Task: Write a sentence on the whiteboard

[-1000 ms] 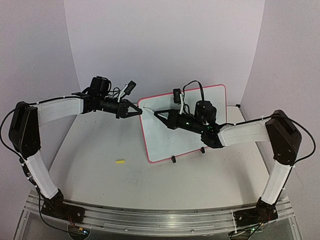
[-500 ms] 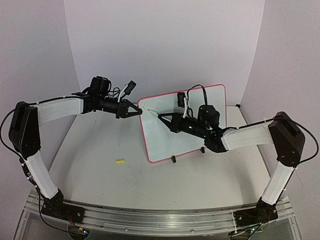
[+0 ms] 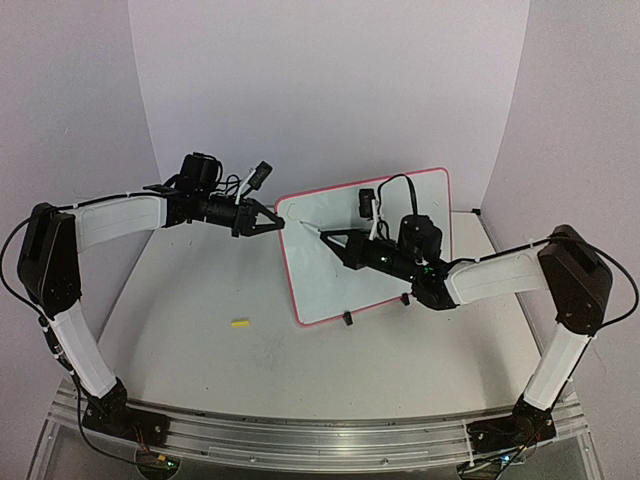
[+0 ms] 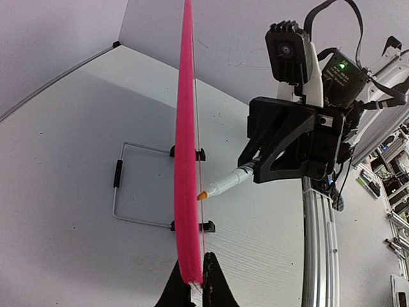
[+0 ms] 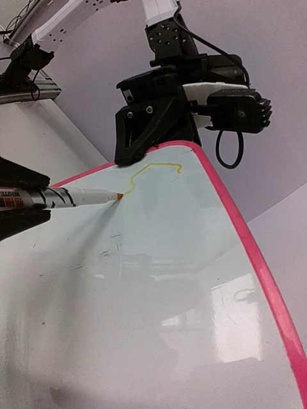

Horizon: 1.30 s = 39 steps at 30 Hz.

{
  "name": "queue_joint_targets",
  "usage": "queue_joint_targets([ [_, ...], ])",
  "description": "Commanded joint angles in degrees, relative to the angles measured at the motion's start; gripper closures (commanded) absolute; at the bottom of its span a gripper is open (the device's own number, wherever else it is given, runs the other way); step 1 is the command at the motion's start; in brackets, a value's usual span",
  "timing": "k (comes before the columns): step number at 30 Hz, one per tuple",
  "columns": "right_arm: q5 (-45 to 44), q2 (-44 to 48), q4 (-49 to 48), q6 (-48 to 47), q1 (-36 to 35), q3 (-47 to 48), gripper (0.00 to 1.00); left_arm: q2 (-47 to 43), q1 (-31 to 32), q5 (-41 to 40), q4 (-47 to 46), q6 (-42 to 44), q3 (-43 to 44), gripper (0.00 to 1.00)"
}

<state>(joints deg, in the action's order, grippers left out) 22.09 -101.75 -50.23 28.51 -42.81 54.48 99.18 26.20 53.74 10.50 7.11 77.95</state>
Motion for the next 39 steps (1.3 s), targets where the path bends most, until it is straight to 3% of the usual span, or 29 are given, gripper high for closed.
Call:
queue_joint_targets([
  [1, -1.72, 1.15, 0.36, -0.18, 0.53, -0.93, 1.0, -1.84, 0.18, -0.19, 0.34, 2.63, -0.43, 1.0],
  [28, 3.04, -3.66, 0.73, 0.14, -1.05, 4.83, 1.0, -1.84, 0.19, -0.16, 0.1, 2.42, -0.43, 1.0],
  [39, 4.66, 6.76, 0.71, 0.63, -1.14, -1.09, 1.0, -1.99, 0.18, -1.13, 0.9, 2.95, -0.35, 1.0],
])
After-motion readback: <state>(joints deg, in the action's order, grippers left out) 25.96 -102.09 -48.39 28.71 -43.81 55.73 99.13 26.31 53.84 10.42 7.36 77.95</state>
